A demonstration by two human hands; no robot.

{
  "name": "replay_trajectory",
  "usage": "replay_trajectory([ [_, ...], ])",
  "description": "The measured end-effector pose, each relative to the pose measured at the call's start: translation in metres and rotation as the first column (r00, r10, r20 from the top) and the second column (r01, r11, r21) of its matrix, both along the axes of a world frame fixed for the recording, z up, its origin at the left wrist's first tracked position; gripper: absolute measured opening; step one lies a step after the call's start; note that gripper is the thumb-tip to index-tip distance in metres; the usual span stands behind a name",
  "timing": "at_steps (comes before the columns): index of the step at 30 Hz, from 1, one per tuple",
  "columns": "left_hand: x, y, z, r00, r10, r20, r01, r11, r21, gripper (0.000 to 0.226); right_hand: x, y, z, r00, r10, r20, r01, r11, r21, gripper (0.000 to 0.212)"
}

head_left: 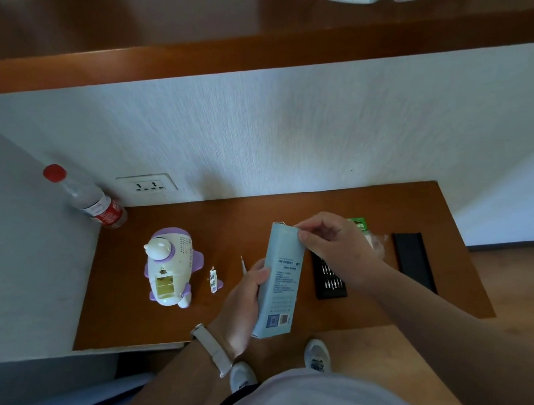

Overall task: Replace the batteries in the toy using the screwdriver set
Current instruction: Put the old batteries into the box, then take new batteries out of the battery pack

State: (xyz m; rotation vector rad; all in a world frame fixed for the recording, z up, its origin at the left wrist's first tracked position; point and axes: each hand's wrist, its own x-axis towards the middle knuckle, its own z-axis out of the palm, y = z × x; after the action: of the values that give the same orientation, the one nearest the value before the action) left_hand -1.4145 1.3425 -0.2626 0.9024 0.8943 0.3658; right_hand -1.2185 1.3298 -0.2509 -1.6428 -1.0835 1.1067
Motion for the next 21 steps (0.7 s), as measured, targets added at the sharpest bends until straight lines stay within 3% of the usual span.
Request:
replay_trajectory([
  [4, 0.004, 0.003, -0.008, 0.986, -0.081, -0.147, 0.093, 0.993, 0.072, 0.052, 0.003, -0.003, -0.013, 0.954, 0.139, 0.266, -0.140, 0.990, -0.015, 0.016],
  [7, 0.009, 0.007, -0.020, 0.946, -0.065, -0.318, 0.138, 0.968, 0.212, 0.040, 0.011, -0.008, -0.025, 0.844, 0.193, 0.500, -0.202, 0.979, -0.037, 0.034],
  [12, 0.022, 0.015, -0.044, 0.863, 0.003, -0.506, 0.190, 0.925, 0.329, 0.037, 0.032, -0.023, -0.054, 0.685, 0.312, 0.658, -0.262, 0.949, -0.178, 0.042],
  [15, 0.032, 0.023, -0.067, 0.766, 0.042, -0.642, 0.230, 0.914, 0.335, 0.039, 0.044, -0.034, -0.073, 0.620, 0.347, 0.704, -0.271, 0.936, -0.224, 0.040],
  [21, 0.051, 0.036, -0.113, 0.486, 0.083, -0.870, 0.329, 0.905, 0.270, 0.064, 0.066, -0.049, -0.101, 0.578, 0.351, 0.737, -0.199, 0.936, -0.289, 0.035],
])
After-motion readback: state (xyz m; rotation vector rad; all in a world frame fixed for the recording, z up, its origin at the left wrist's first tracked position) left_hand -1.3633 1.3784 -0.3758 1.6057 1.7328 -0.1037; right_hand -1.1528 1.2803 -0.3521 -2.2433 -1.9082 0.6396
